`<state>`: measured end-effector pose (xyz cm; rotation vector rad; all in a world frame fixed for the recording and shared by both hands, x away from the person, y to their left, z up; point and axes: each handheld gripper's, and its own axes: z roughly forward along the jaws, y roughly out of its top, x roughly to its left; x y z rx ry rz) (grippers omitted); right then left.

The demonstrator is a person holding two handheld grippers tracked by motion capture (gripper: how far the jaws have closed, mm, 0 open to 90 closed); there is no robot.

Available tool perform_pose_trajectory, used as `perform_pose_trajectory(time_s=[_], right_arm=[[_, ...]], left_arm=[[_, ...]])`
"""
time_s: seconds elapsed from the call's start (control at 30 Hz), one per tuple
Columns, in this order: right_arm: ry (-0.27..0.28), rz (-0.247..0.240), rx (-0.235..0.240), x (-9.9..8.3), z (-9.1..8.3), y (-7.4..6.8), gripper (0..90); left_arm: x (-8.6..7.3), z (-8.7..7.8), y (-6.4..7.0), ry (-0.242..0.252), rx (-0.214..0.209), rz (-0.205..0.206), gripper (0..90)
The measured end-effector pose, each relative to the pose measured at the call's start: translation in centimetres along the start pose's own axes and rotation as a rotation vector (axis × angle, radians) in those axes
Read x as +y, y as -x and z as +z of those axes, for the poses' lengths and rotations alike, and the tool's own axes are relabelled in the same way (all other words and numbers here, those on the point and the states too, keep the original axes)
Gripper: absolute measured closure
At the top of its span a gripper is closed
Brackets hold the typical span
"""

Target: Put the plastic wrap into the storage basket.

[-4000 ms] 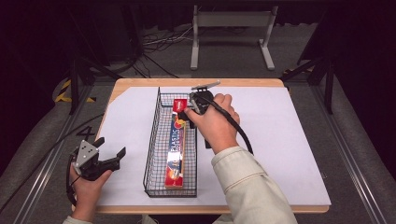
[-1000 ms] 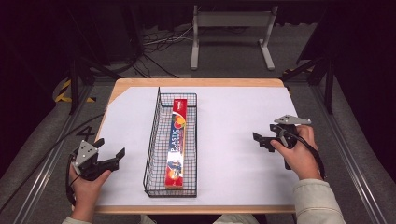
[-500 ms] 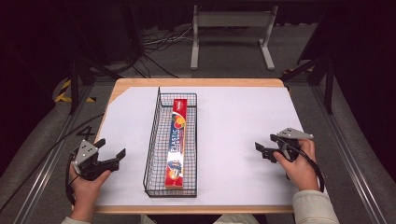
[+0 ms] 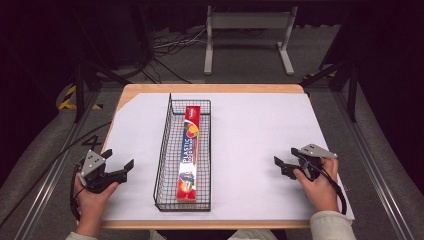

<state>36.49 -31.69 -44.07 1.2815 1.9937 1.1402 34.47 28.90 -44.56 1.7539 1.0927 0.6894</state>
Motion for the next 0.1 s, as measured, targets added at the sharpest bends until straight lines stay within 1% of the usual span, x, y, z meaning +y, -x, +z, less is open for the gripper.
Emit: perform_pose_trajectory(time_s=[0.03,0.1], right_arm=[[-0.005,0.0,-0.004,-0.01,-0.04,-0.02,22.8],[0.004,-0.005,-0.009,-0.01,-0.11,-0.01,22.8]], left_arm=[[-0.06,0.04,-0.07,0.003,-0.001,-0.004,13.0],[-0.16,0.08,-0.18,-0.001,0.002,-0.013,13.0]])
